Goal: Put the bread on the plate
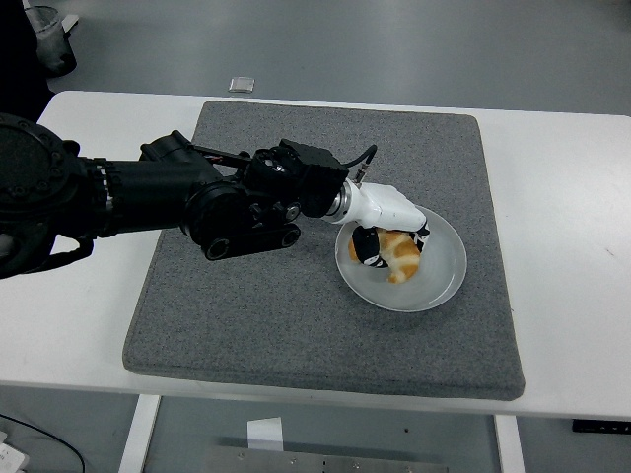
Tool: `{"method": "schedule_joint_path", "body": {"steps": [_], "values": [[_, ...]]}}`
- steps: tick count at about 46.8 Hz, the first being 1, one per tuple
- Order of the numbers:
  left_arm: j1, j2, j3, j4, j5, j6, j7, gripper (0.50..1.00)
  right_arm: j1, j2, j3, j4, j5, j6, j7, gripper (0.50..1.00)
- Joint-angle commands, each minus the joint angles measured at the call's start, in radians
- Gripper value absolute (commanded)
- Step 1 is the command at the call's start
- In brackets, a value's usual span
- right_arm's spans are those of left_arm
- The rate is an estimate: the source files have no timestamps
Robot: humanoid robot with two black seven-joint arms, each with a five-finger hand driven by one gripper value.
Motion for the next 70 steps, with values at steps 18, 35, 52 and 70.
{"method": "schedule_joint_path", "body": {"steps": [18, 35, 52, 70], "values": [[0.005, -0.006, 0.005, -0.001, 0.006, 0.041, 0.004, 0.500, 0.000, 0.000, 0.000, -0.001, 0.000, 0.000, 0.000, 0.932], [0.005, -0.005, 0.000, -0.009, 0.000, 0.058, 0.003, 0.940, 0.000, 0.000, 0.000, 0.001, 0.000, 0.000, 0.000, 0.932], [-0.007, 0.012, -0.021, -0.026, -0.037, 0.056, 0.003, 0.996, 0.000, 0.000, 0.000, 0.001, 0.000, 0.000, 0.000, 0.932], [-0.079, 0.081, -0.133, -0.055, -0.198, 0.044, 0.003, 0.999, 0.000, 0.000, 0.000, -0.001, 0.000, 0.000, 0.000, 0.932]]}}
